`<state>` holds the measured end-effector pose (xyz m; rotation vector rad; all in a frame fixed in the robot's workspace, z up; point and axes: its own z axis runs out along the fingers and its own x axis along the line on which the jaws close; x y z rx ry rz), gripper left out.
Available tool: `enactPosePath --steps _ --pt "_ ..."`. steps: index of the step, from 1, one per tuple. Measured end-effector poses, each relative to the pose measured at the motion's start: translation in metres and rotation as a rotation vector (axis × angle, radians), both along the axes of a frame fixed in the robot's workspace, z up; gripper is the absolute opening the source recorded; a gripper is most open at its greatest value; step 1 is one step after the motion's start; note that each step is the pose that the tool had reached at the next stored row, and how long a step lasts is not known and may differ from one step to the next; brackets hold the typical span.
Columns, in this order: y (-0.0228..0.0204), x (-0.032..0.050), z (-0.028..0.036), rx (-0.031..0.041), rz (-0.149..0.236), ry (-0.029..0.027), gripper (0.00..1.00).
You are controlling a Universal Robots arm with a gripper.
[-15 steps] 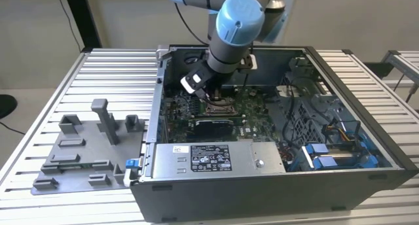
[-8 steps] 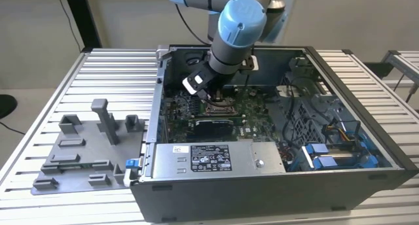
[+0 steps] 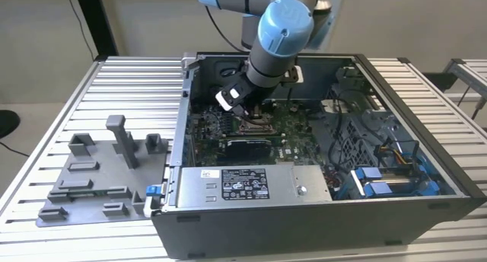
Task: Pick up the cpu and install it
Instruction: 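Place the cpu into insertion slot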
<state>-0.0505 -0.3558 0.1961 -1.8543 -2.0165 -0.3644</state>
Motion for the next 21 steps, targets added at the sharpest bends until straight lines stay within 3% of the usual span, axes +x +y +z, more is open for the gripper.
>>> enactPosePath --steps 21 --pt "0.0015 0.0197 -0.0060 0.0001 0.000 0.0019 0.00"
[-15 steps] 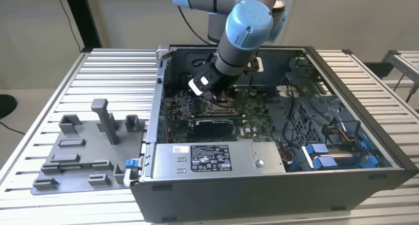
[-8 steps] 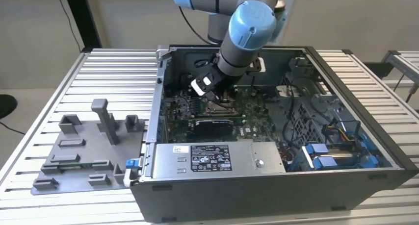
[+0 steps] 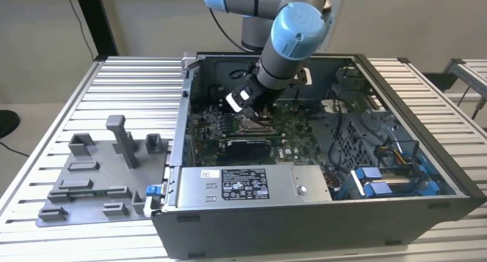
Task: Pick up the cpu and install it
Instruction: 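Place the cpu into insertion slot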
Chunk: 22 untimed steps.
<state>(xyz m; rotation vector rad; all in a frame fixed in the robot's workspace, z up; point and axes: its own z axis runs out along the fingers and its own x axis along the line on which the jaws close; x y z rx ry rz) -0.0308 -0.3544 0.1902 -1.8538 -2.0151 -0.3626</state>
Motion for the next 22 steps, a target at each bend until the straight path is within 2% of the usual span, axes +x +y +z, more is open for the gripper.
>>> enactPosePath --steps 14,22 --pt "0.0000 0.0117 -0.0032 -0.0001 0.000 0.0053 0.00" --pt "0.0000 0.0157 -0.0044 -0.0003 0.000 0.0119 0.00"
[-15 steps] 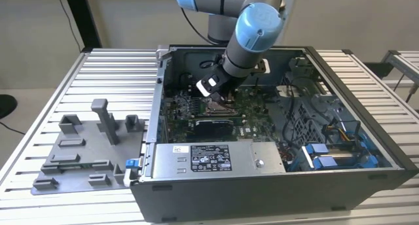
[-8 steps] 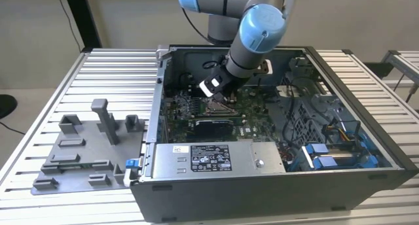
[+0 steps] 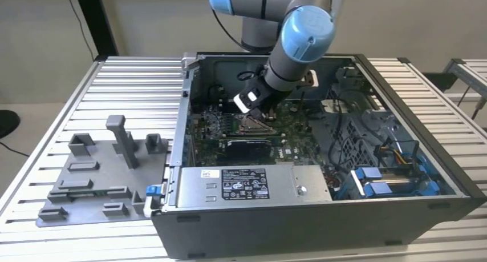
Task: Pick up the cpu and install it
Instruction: 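Place the cpu into insertion slot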
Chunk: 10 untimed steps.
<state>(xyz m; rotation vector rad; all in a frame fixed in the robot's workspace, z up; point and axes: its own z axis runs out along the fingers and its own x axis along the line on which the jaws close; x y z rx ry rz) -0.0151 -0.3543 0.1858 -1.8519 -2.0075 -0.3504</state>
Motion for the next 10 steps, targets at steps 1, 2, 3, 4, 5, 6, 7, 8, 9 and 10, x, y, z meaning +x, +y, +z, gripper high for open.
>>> enactPosePath --steps 1,2,3,4,5,6,7,8,9,10 --pt "0.0000 0.0002 0.0000 -0.0001 0.000 0.0011 0.00" --pt "0.0000 0.0005 -0.0001 -0.0004 0.000 0.0026 0.00" --pt "0.0000 0.0009 -0.0001 -0.0009 0.000 0.0043 0.00" --pt "-0.0001 0.0012 -0.0001 -0.0014 0.000 0.0061 0.00" --pt "-0.0001 0.0014 -0.0002 -0.0020 0.000 0.0077 0.00" --pt "-0.0001 0.0016 -0.0002 -0.0028 0.000 0.0091 0.00" --pt "-0.0001 0.0019 -0.0002 -0.0035 0.000 0.0104 0.00" --pt "-0.0001 0.0021 -0.0003 -0.0043 0.000 0.0119 0.00" --pt "-0.0001 0.0024 -0.0003 -0.0051 0.000 0.0134 0.00" --pt "-0.0002 0.0027 -0.0003 -0.0058 0.000 0.0150 0.00"
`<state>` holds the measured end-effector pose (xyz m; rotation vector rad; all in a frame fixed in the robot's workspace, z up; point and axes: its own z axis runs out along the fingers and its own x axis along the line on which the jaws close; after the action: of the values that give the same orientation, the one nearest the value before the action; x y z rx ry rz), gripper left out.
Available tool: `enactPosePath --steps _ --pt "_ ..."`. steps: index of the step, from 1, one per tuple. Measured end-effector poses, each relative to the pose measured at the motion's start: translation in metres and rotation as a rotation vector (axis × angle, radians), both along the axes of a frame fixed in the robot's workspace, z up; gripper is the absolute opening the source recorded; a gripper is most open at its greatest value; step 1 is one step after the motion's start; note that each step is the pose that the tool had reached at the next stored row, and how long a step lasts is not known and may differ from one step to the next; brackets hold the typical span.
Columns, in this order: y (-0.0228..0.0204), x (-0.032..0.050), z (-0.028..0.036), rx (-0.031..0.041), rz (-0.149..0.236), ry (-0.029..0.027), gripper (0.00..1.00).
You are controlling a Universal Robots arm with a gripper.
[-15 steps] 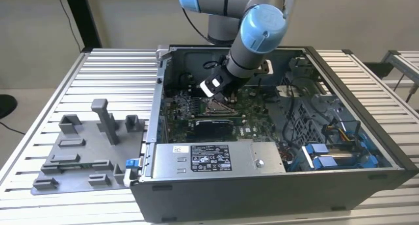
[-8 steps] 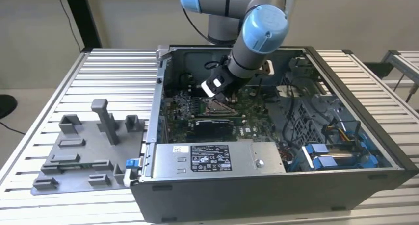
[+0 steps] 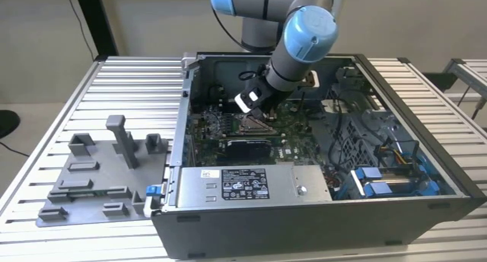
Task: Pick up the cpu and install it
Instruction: 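Place the cpu into insertion slot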
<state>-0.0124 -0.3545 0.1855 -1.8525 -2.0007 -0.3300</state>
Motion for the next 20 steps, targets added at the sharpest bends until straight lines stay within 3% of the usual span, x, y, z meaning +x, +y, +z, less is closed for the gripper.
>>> enactPosePath --steps 6,12,16,20 --pt "-0.0002 0.0018 -0.0001 -0.0059 0.000 0.0117 0.00" --pt "-0.0003 0.0028 -0.0001 -0.0102 0.000 0.0179 0.00" --pt "-0.0007 0.0009 0.0125 -0.0059 0.000 0.0179 0.00" --pt "-0.0009 -0.0142 0.0242 -0.0003 0.000 0.0179 0.00"
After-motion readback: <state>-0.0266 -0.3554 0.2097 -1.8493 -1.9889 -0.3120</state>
